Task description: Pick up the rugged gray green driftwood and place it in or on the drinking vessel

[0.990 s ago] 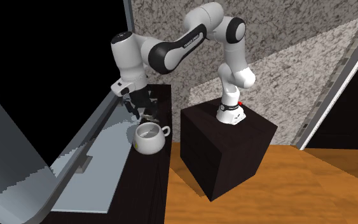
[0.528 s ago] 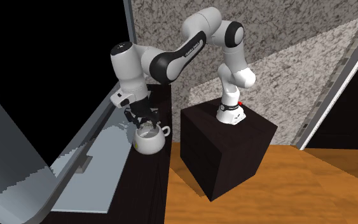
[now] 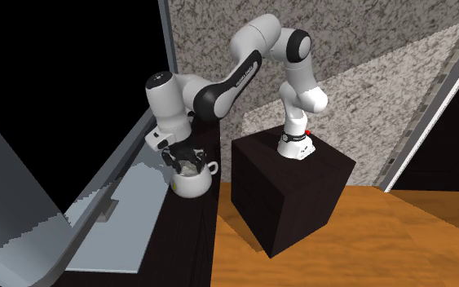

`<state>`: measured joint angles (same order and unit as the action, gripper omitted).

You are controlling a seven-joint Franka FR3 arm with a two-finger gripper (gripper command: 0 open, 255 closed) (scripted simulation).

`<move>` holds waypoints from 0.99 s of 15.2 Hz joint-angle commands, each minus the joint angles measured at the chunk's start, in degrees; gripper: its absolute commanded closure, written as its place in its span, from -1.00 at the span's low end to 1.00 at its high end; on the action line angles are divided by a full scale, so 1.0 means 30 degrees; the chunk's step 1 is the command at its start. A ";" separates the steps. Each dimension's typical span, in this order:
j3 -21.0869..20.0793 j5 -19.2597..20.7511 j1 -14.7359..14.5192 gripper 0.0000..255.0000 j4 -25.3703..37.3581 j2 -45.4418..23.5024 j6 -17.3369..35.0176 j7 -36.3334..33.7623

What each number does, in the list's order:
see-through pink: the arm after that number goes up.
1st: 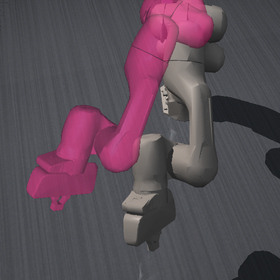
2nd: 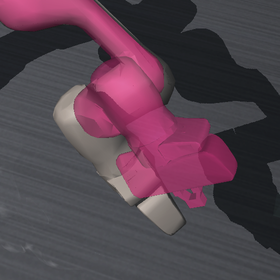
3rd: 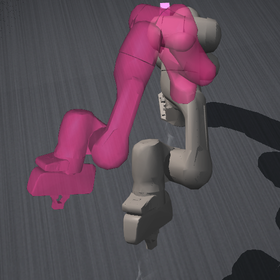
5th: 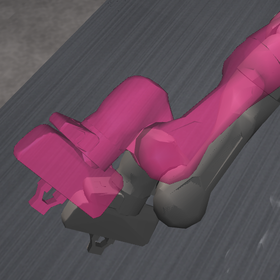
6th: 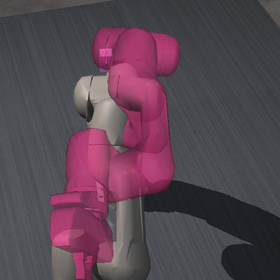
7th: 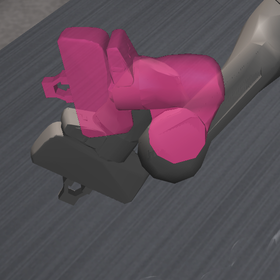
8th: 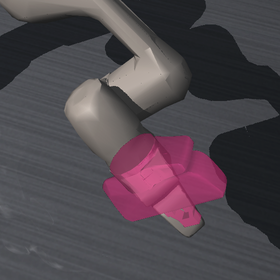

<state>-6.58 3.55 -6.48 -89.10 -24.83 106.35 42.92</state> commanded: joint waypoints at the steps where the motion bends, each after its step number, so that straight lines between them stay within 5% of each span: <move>1: 0.0011 0.0017 0.0009 1.00 -0.0328 -0.0102 0.0440 -0.0009; 9: 0.0009 0.0018 0.0011 1.00 -0.0328 -0.0102 0.0440 -0.0010; 10: 0.0007 0.0017 0.0009 -1.00 -0.0354 -0.0083 0.0447 -0.0015; 15: 0.0009 0.0018 0.0011 -1.00 -0.0328 -0.0102 0.0440 -0.0010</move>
<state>-6.56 3.60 -6.46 -90.10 -25.11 107.66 42.88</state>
